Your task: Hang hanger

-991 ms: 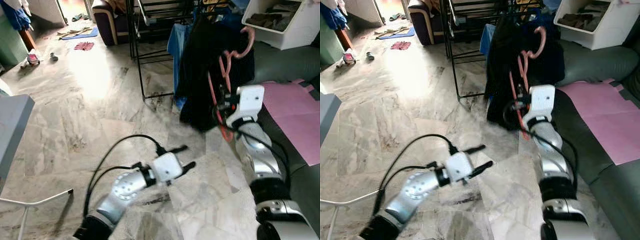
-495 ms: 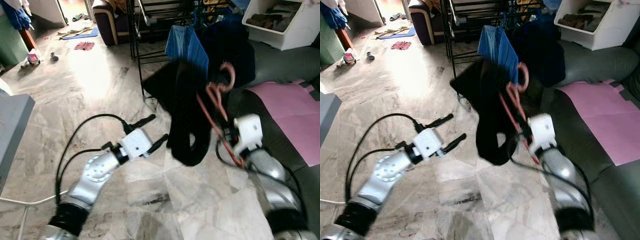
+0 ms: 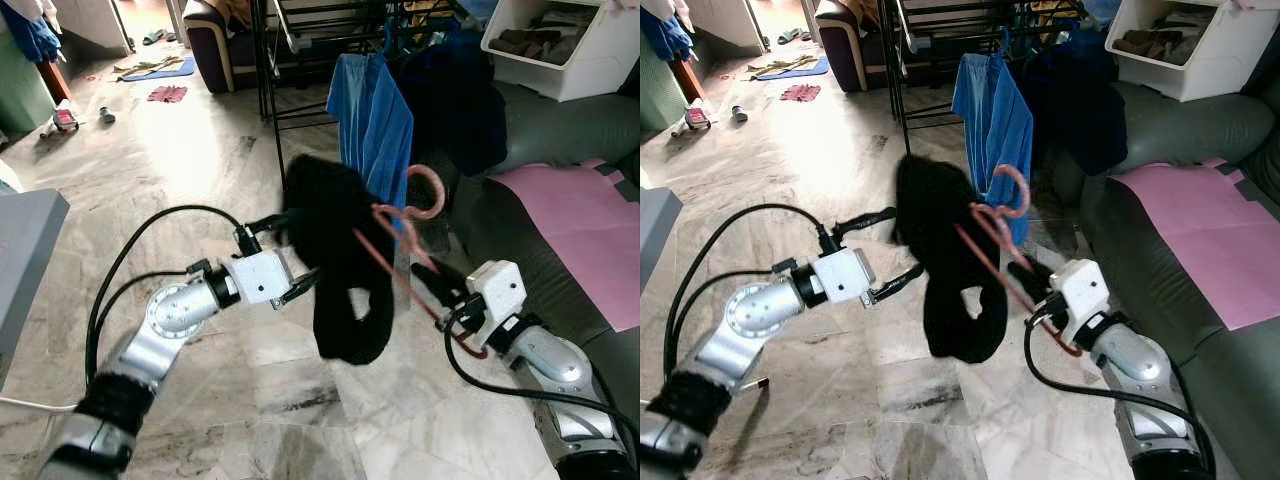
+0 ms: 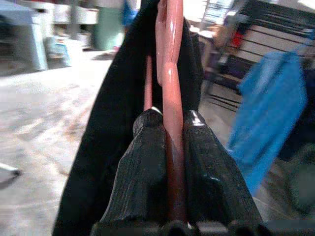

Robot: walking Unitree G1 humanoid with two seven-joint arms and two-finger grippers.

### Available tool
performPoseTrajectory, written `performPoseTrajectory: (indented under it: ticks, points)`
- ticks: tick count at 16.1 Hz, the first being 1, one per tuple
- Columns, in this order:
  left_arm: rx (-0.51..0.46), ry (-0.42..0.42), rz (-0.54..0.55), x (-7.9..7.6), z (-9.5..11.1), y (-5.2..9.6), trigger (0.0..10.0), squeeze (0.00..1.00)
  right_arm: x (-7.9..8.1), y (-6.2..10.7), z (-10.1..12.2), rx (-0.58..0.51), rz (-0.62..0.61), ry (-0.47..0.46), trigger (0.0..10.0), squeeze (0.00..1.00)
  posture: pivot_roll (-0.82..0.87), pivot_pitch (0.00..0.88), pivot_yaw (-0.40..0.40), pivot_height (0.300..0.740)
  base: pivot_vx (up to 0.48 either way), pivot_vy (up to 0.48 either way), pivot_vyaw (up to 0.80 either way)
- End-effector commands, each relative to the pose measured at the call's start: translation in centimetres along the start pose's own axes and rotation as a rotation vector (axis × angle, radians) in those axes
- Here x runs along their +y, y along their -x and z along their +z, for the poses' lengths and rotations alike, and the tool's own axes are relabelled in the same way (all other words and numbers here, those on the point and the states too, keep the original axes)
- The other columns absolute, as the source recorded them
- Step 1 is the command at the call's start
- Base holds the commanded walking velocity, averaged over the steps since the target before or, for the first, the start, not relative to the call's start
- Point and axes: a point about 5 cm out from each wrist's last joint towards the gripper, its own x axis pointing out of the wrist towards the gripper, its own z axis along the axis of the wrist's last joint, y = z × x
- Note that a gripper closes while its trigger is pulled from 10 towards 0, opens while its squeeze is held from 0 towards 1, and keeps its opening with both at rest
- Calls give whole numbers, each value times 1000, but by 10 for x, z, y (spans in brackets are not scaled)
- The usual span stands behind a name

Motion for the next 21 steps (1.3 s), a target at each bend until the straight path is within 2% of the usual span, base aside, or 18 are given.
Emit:
performPoseTrajectory:
  ticks: [1,2,6,12,13,14,15,16,17,21]
  points:
    - [1,-62,-34,7,1,0,10000,1000,4,-1,10,-40,64,4,10000,0,-38,30,28,740,0,0,0]
    - [-3,-107,-65,13,0,-1,10000,1000,6,3,8,-15,128,-10,10000,0,-35,29,29,740,0,0,0]
    - [40,-213,-161,24,-9,1,10000,1000,8,13,8,38,255,7,10000,0,-35,28,33,740,0,0,0]
    - [139,-243,-288,29,-24,6,10000,1000,12,15,16,52,351,40,10000,0,-35,26,32,740,0,0,0]
    - [164,-234,-299,32,-27,3,10000,957,13,15,17,57,376,54,10000,0,-39,26,31,740,0,0,0]
    - [191,-222,-322,34,-29,1,10000,302,15,14,19,55,394,65,10000,0,-43,28,31,740,0,0,0]
    - [202,-217,-327,36,-29,-1,10000,0,15,14,20,55,399,69,10000,0,-45,26,29,740,0,0,0]
    - [216,-211,-341,39,-29,-4,4745,0,15,14,21,56,410,83,10000,0,-48,32,27,740,0,0,0]
    - [226,-211,-356,42,-29,-6,0,0,15,14,22,58,417,101,10000,0,-50,32,27,740,0,0,0]
    - [301,-195,-433,48,-33,-5,0,0,14,14,24,57,408,131,10000,0,-54,33,27,740,0,0,0]
